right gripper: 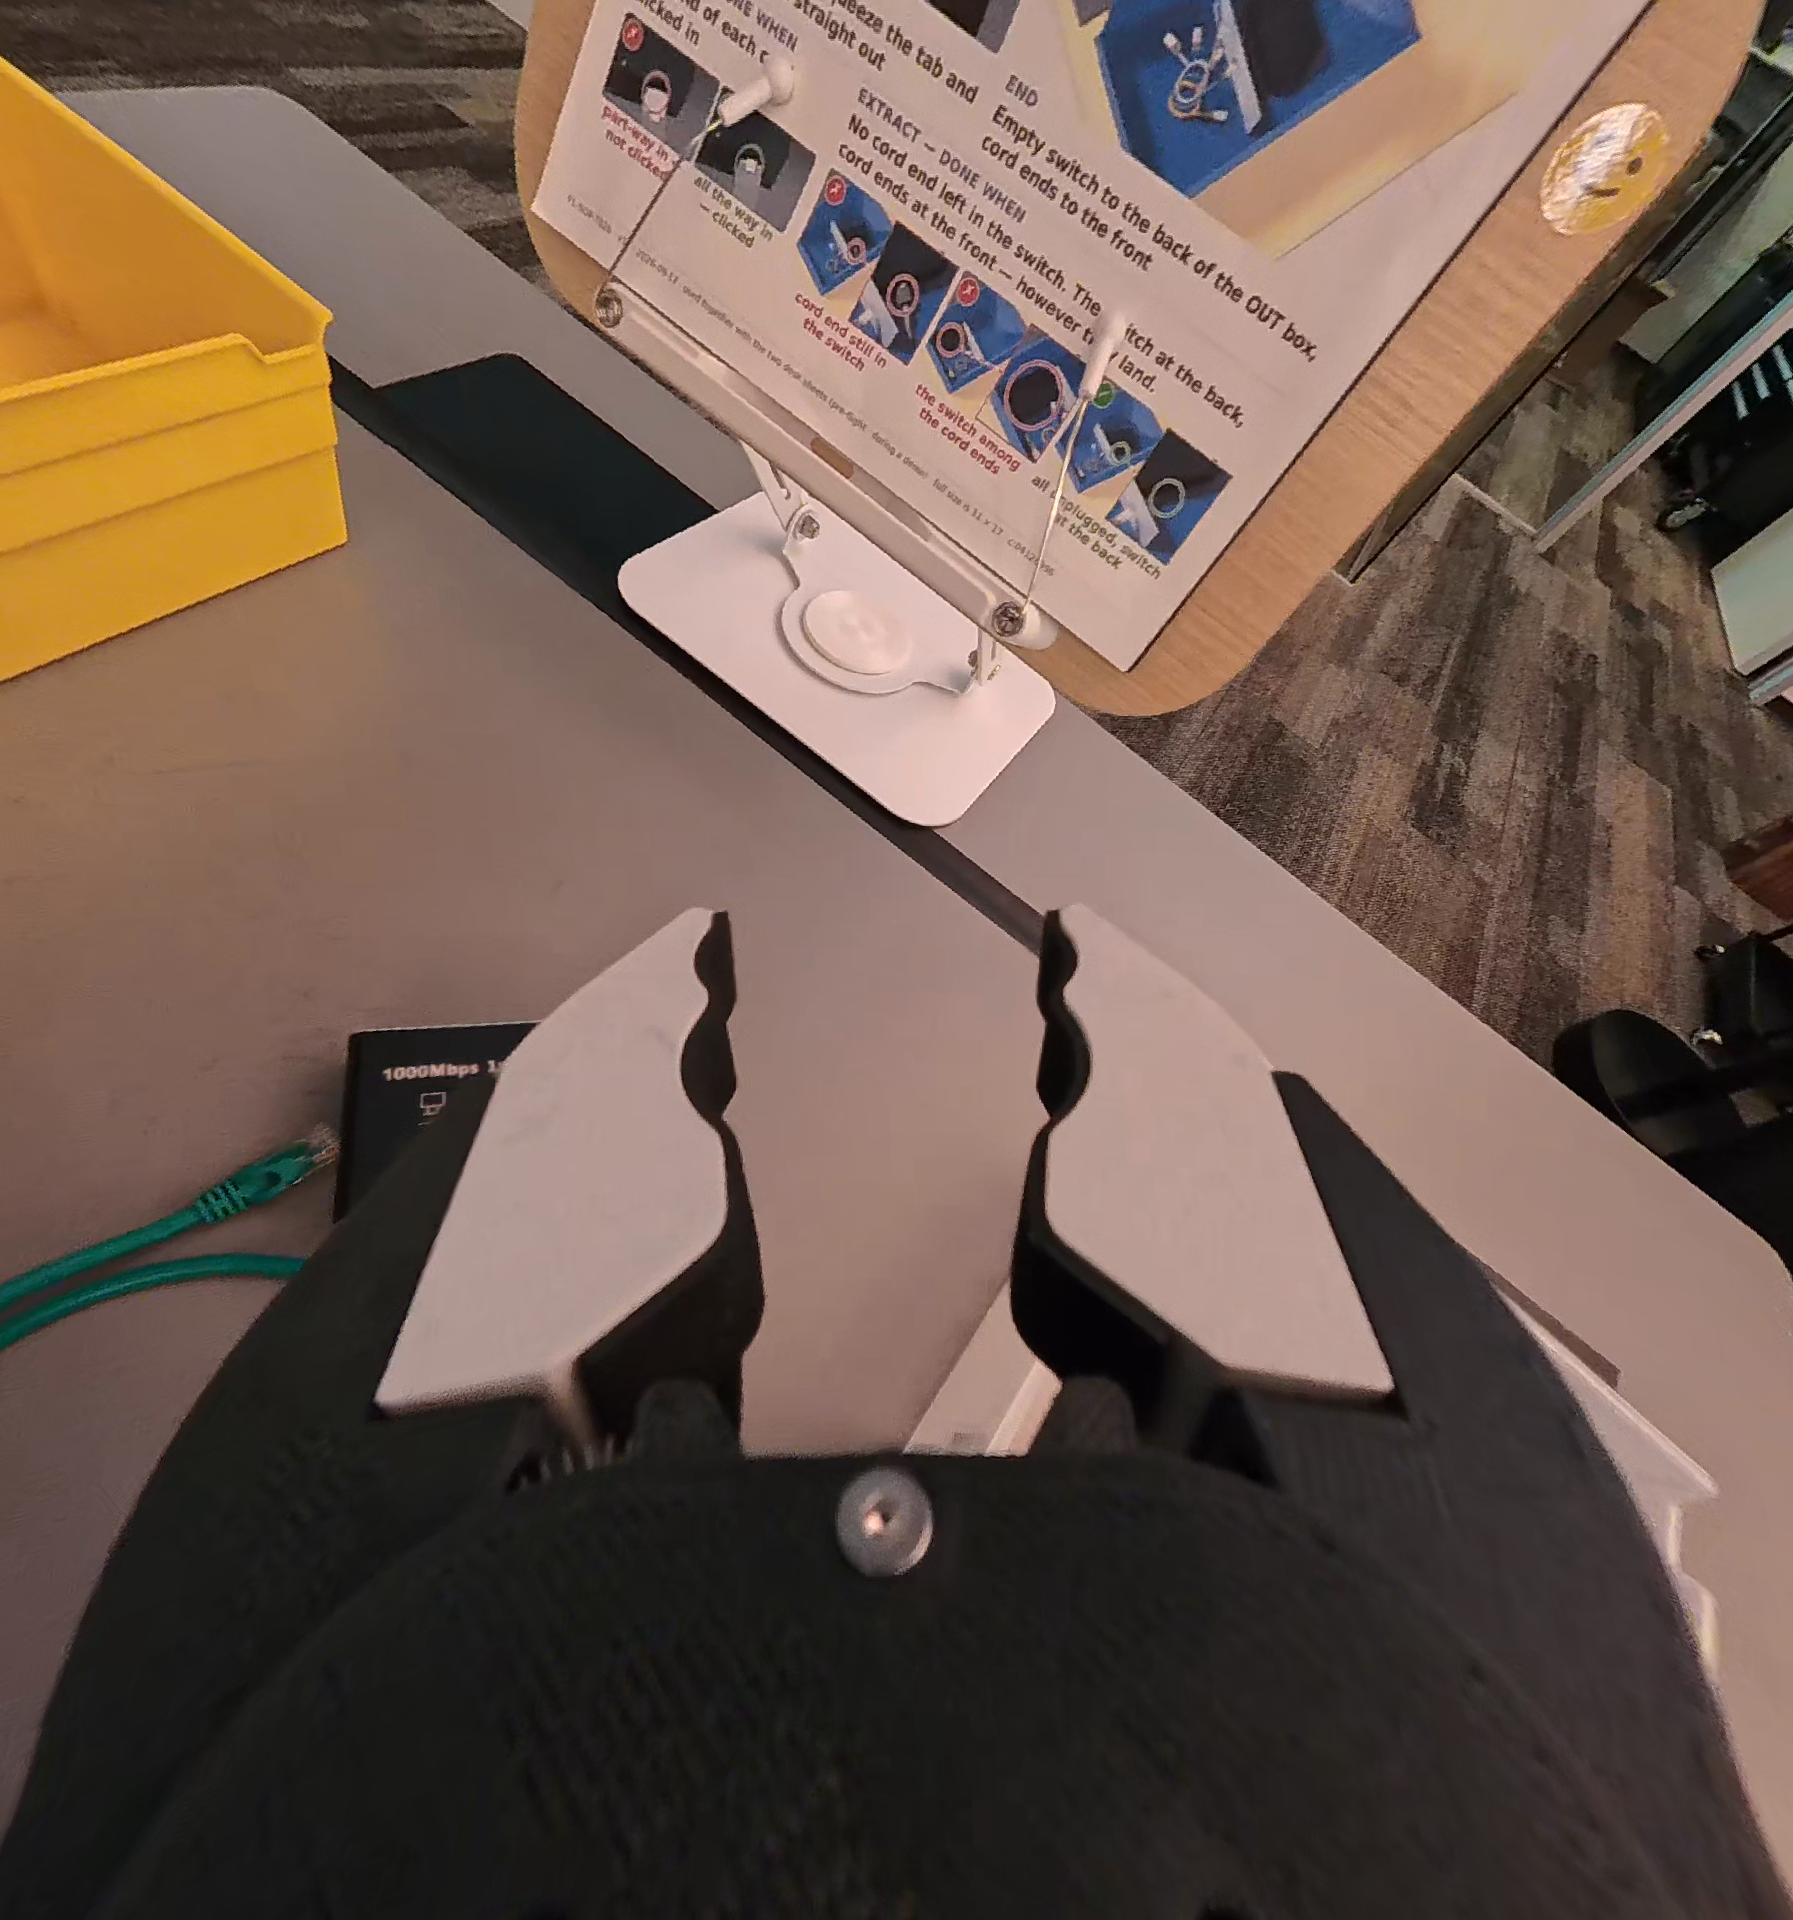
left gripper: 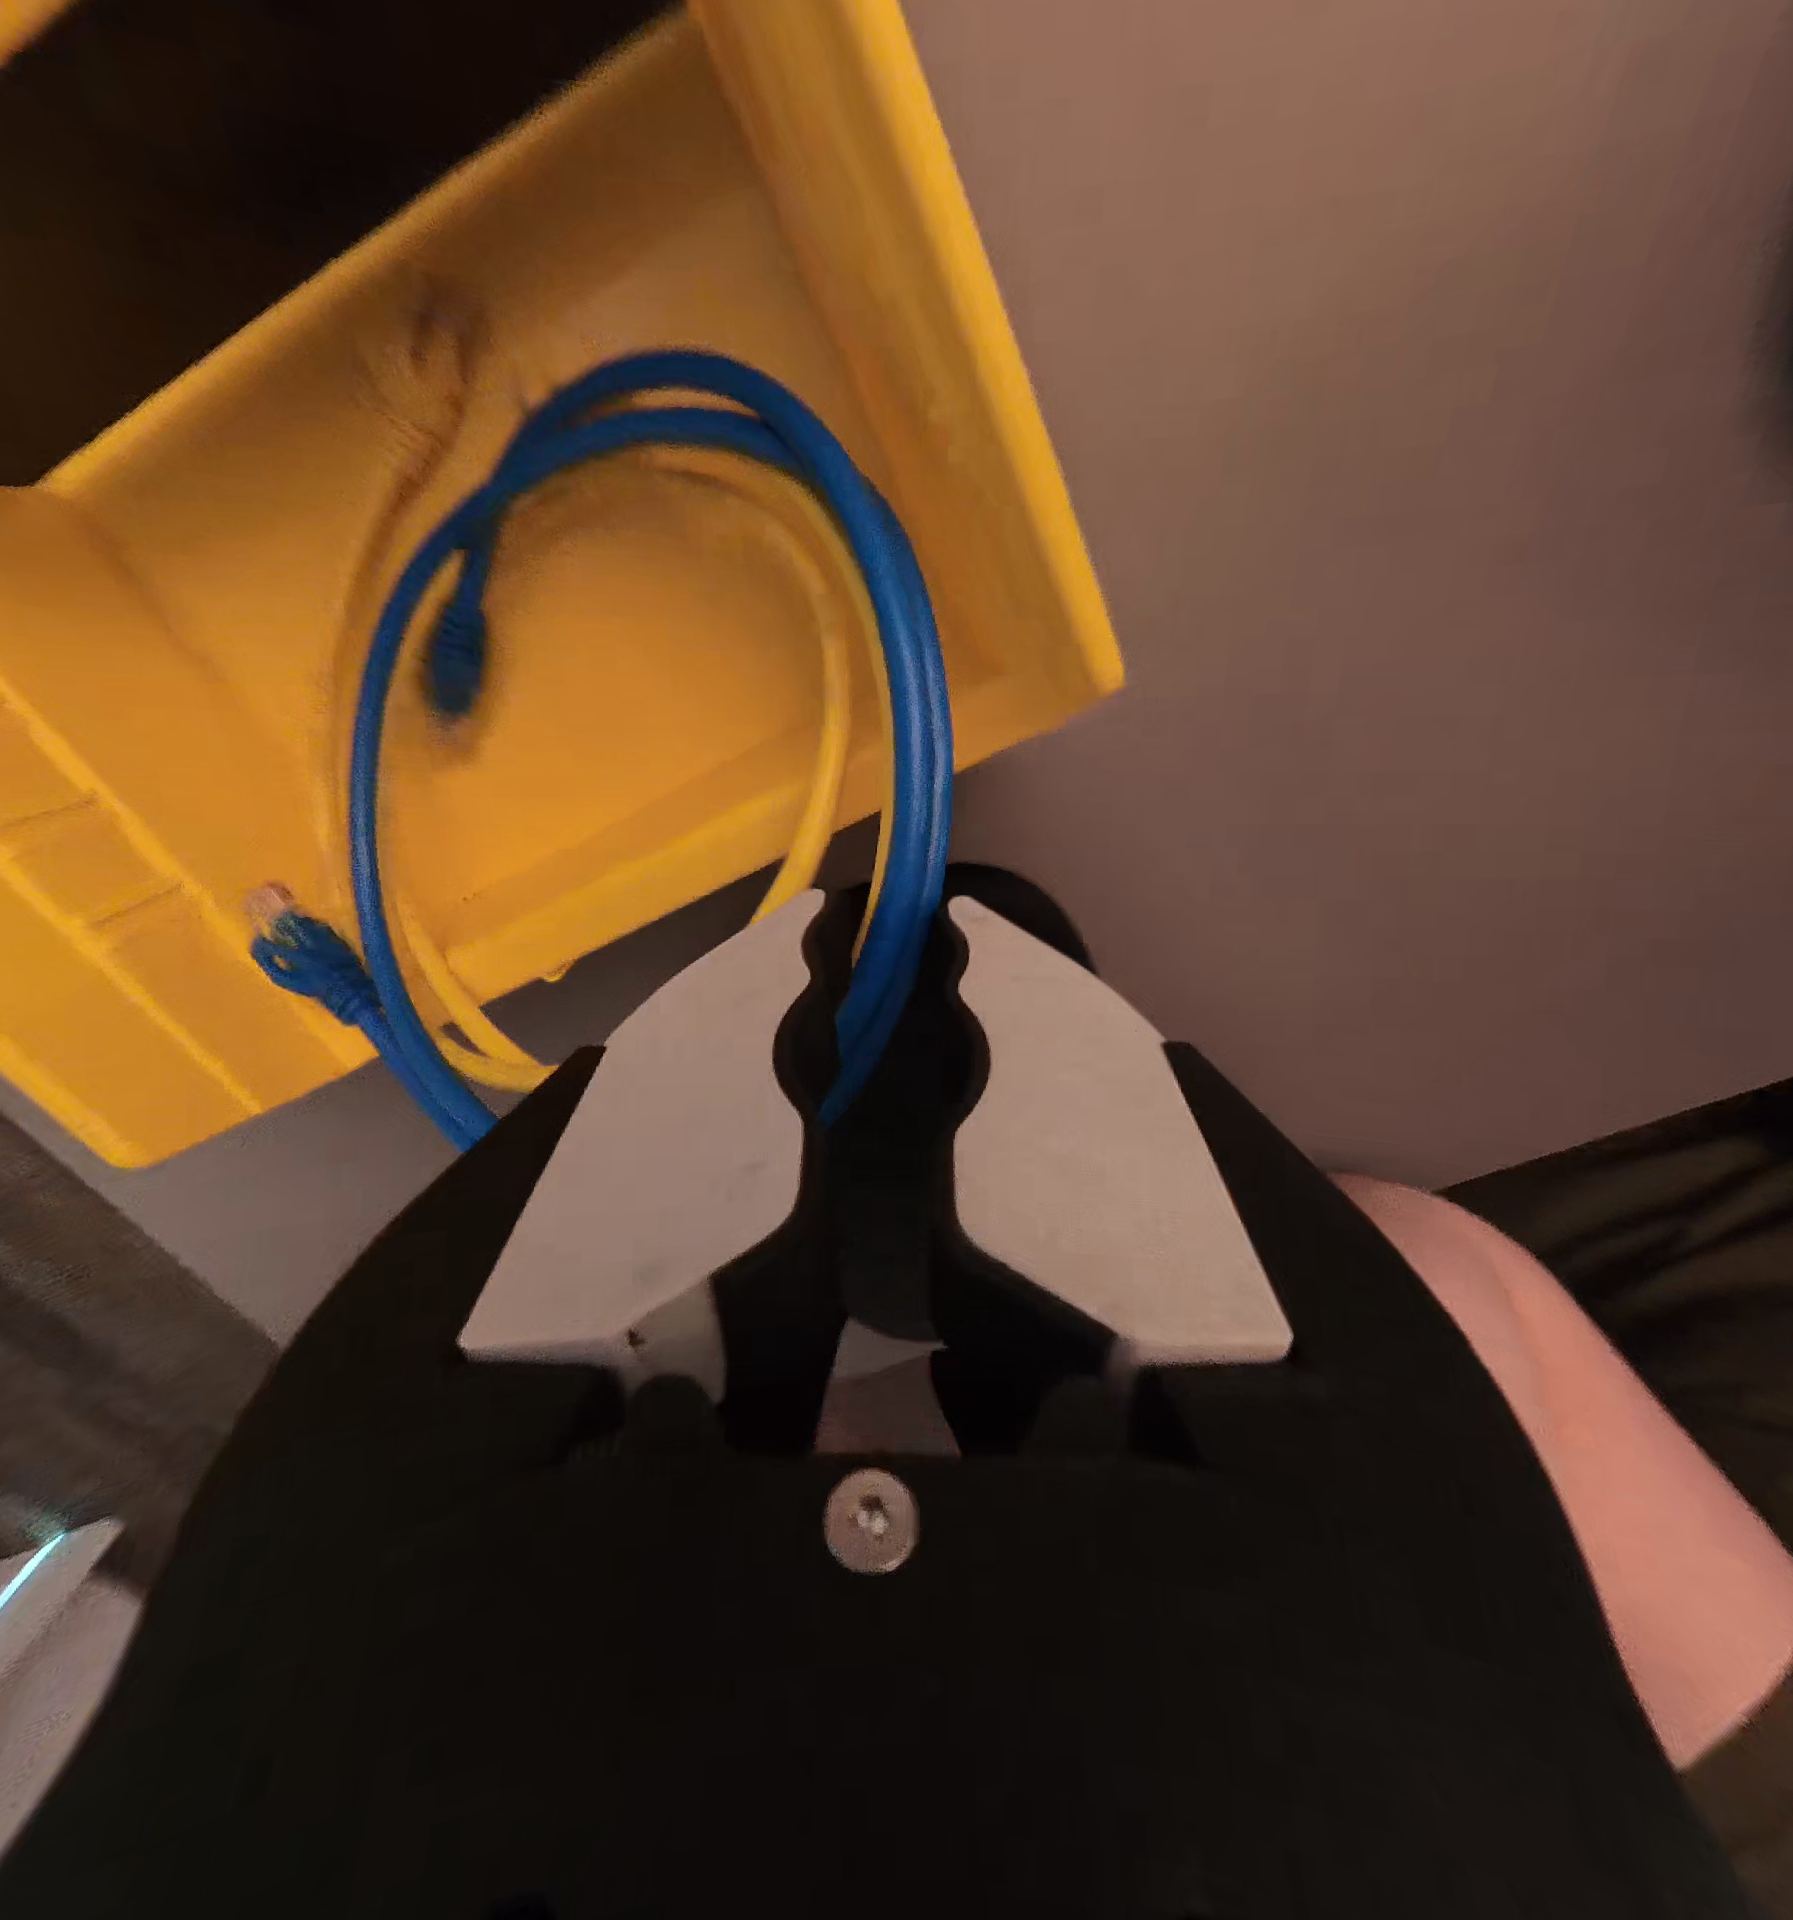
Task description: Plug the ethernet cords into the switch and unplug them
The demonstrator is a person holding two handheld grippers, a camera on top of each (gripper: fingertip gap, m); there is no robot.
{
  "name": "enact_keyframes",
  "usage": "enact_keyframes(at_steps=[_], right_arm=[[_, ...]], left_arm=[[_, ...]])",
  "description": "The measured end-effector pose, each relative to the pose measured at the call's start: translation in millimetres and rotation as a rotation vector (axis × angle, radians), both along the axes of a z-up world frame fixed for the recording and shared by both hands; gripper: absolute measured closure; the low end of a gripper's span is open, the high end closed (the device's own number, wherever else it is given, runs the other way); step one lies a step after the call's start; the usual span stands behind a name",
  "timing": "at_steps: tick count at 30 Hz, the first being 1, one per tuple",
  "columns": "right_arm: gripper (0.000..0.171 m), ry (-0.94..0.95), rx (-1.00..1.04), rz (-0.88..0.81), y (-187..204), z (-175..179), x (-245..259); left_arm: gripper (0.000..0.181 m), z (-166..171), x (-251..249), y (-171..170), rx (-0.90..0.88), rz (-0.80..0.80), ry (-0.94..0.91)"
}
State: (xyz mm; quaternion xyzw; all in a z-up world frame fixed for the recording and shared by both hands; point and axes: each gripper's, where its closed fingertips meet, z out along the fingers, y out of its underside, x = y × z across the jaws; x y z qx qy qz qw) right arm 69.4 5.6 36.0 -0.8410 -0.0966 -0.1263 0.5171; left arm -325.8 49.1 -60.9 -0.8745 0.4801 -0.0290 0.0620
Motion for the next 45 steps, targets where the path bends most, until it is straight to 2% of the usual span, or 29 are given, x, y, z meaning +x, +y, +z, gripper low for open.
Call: enact_keyframes(at_steps=[4,9,15,22,25,28,31,34,36,38,41,43,45], right_arm=[[0.114,0.002,-0.018,0.016,0,-3,-3],[0.114,0.006,-0.016,0.021,0,-2,-4],[0.114,0.008,-0.011,0.034,0,-1,-5],[0.115,-0.018,0.017,0.109,2,4,-18],[0.114,-0.044,0.129,0.314,4,21,-62],[0.114,-0.045,0.345,0.612,-11,50,-135],[0.115,-0.103,0.483,0.751,-30,64,-183],[0.126,-0.121,0.558,0.746,-34,70,-198],[0.130,-0.080,0.523,0.817,-36,61,-209],[0.132,-0.096,0.471,0.814,-30,48,-210],[0.161,-0.169,0.475,0.766,-23,44,-200],[0.160,-0.172,0.495,0.767,-24,46,-198],[0.150,-0.153,0.505,0.786,-26,47,-201]], left_arm=[[0.168,38,8,9,0.124,0.080,-0.166],[0.172,89,14,18,0.346,0.104,-0.339],[0.176,128,39,9,0.423,0.076,-0.543],[0.176,138,57,9,0.448,0.055,-0.594],[0.176,152,73,-7,0.438,-0.020,-0.689],[0.175,164,93,-26,0.415,-0.088,-0.768],[0.176,170,116,-49,0.389,-0.183,-0.815],[0.176,166,135,-68,0.353,-0.262,-0.805],[0.176,161,147,-79,0.286,-0.304,-0.817],[0.176,158,157,-85,0.244,-0.329,-0.822],[0.176,155,162,-84,0.228,-0.327,-0.825],[0.175,160,164,-83,0.187,-0.315,-0.883],[0.175,162,163,-83,0.137,-0.310,-0.922]])
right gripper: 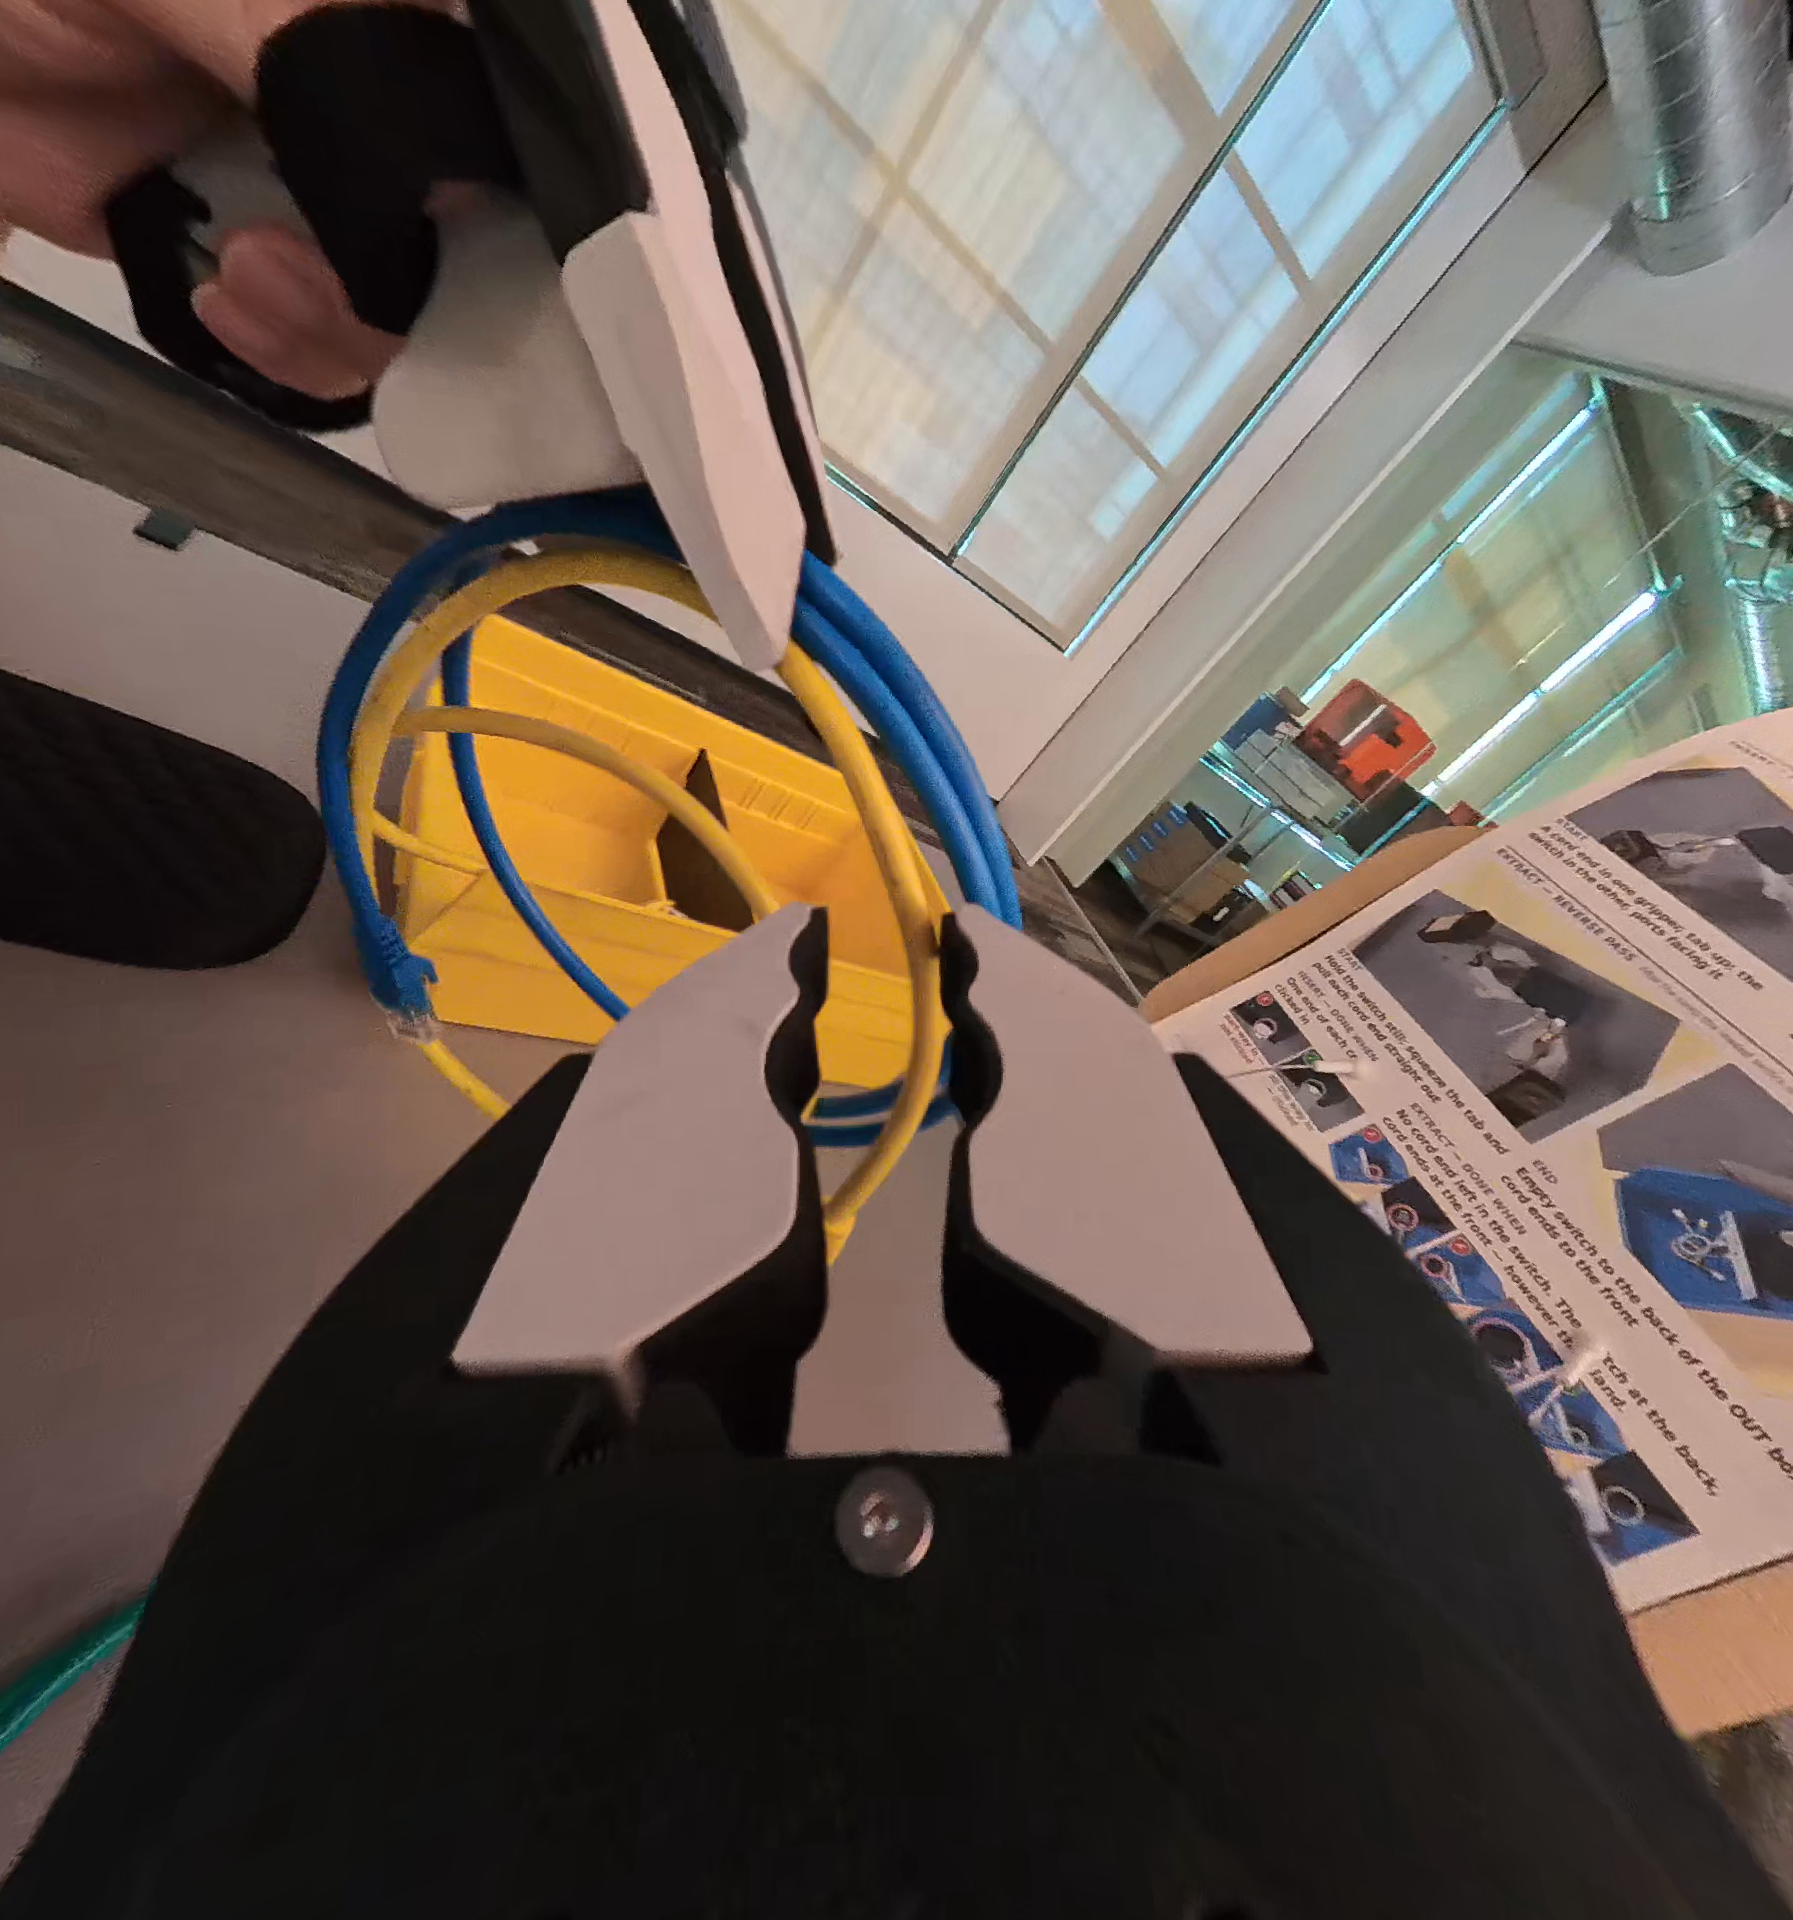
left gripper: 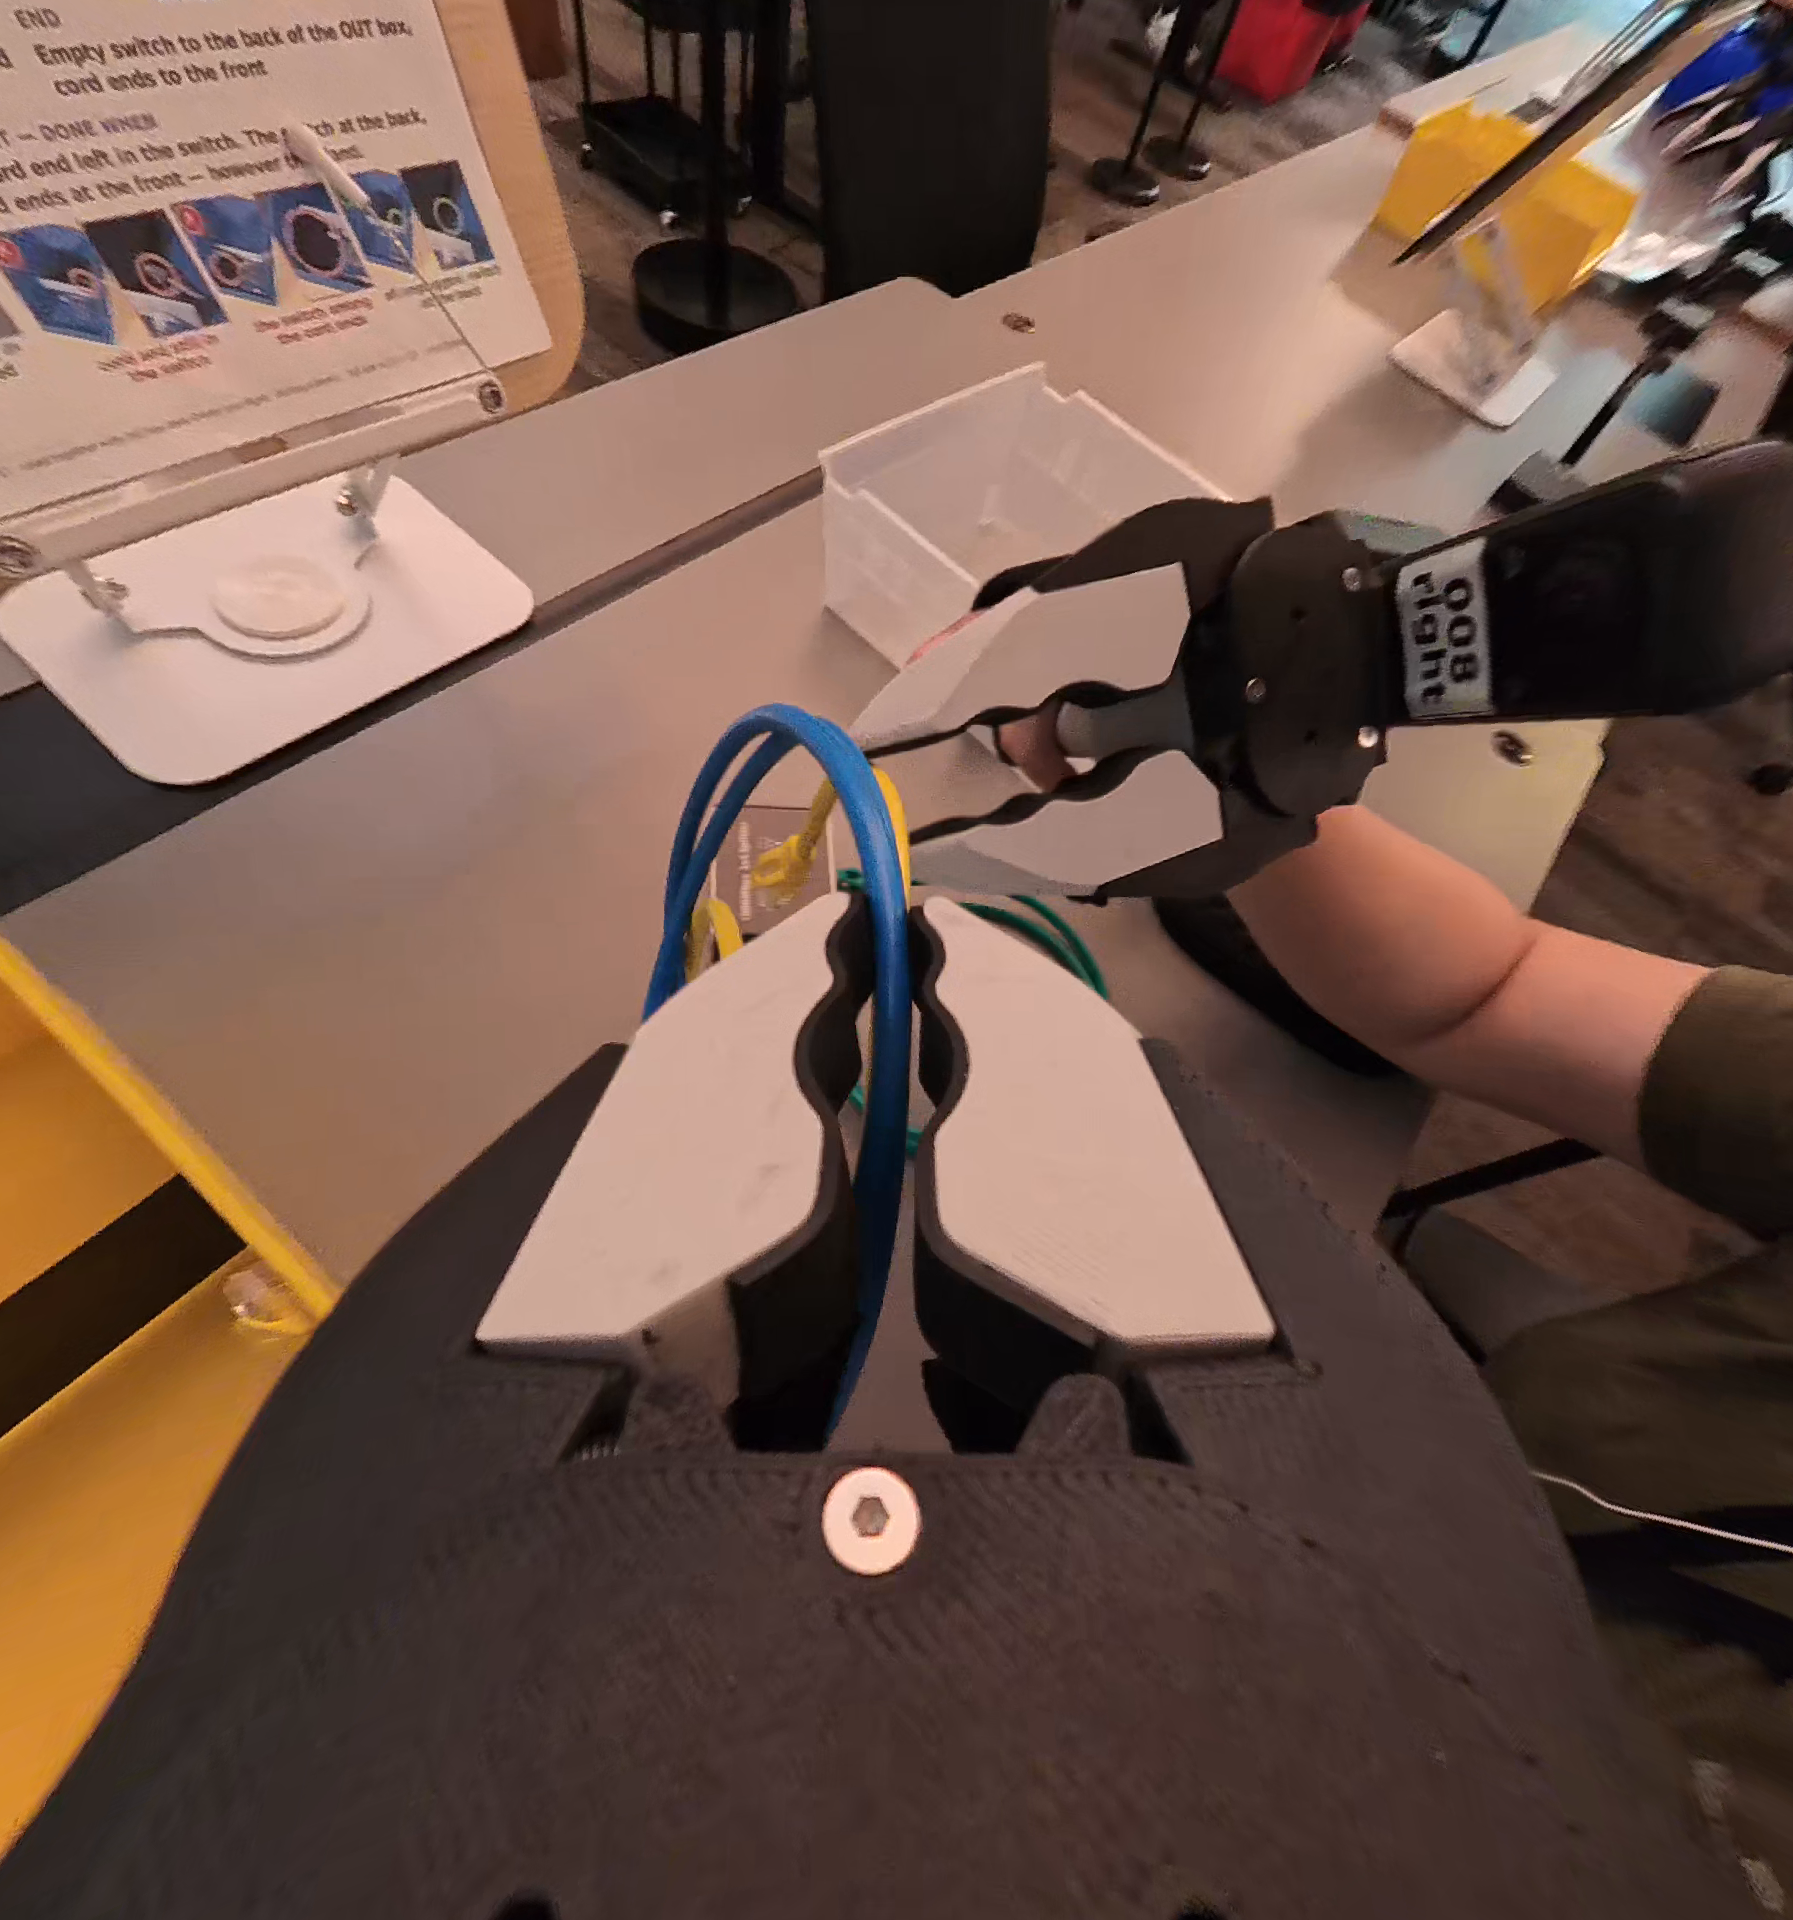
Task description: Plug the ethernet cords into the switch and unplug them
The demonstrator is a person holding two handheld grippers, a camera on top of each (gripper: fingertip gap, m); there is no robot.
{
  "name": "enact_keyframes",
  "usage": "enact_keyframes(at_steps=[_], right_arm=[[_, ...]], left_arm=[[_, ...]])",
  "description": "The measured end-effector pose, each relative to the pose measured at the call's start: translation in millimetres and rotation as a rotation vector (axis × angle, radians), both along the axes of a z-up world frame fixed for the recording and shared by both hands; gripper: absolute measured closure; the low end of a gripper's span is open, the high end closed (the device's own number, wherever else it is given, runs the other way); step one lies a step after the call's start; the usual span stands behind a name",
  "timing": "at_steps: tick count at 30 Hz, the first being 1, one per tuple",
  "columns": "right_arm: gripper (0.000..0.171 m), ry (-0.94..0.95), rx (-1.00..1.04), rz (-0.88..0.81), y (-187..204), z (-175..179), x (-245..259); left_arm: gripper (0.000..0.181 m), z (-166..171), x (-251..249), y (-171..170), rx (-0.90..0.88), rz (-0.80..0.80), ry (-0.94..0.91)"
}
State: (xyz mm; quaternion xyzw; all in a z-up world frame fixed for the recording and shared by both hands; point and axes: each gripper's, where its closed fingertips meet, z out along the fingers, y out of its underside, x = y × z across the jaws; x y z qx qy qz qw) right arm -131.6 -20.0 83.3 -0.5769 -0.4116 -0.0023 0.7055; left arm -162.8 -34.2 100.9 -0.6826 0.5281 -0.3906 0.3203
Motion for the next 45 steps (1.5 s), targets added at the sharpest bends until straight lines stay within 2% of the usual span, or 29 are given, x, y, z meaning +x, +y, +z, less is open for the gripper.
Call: enact_keyframes(at_steps=[3,4,5,7,11,15,18,19,21,24,27,32,34,37,41,43,45], right_arm=[[0.152,-0.025,-0.014,0.013,0,-6,-5],[0.155,-0.041,-0.012,0.021,0,-8,-7],[0.169,-0.067,-0.005,0.017,0,-11,-9],[0.170,-0.145,-0.006,0.020,-1,-20,-13],[0.170,-0.193,-0.053,0.027,2,-33,-16],[0.170,-0.290,-0.263,0.217,-13,-76,-35],[0.170,-0.405,-0.350,0.214,-13,-103,-33],[0.170,-0.395,-0.362,0.205,-11,-102,-30],[0.170,-0.253,-0.332,0.196,-7,-78,-23],[0.170,0.048,-0.257,0.223,-10,-23,-4],[0.170,0.312,-0.123,0.167,-15,32,33],[0.171,0.468,-0.047,-0.009,-17,64,90],[0.171,0.523,-0.037,-0.050,-19,70,106],[0.171,0.482,-0.078,0.040,-30,72,100],[0.170,0.368,-0.029,-0.082,-42,82,105],[0.171,0.314,-0.126,-0.099,-46,74,102],[0.171,0.210,-0.305,-0.095,-49,49,95]], left_arm=[[0.176,2,1,-12,-0.059,-0.082,-0.031],[0.176,4,2,-16,-0.073,-0.110,-0.043],[0.176,5,3,-21,-0.088,-0.142,-0.055],[0.176,7,4,-24,-0.099,-0.164,-0.066],[0.176,7,-10,-1,-0.057,-0.058,-0.062],[0.176,31,-41,29,-0.034,0.105,-0.190],[0.176,44,-76,47,-0.009,0.223,-0.269],[0.176,47,-86,50,-0.007,0.245,-0.287],[0.176,51,-105,57,0.002,0.306,-0.317],[0.176,58,-128,66,0.040,0.400,-0.352],[0.176,74,-136,62,0.080,0.405,-0.437],[0.176,118,-147,34,0.187,0.316,-0.683],[0.176,119,-149,25,0.191,0.289,-0.688],[0.176,115,-145,23,0.176,0.274,-0.660],[0.176,114,-133,19,0.166,0.232,-0.647],[0.176,111,-123,16,0.168,0.213,-0.614],[0.176,105,-111,14,0.163,0.189,-0.570]])
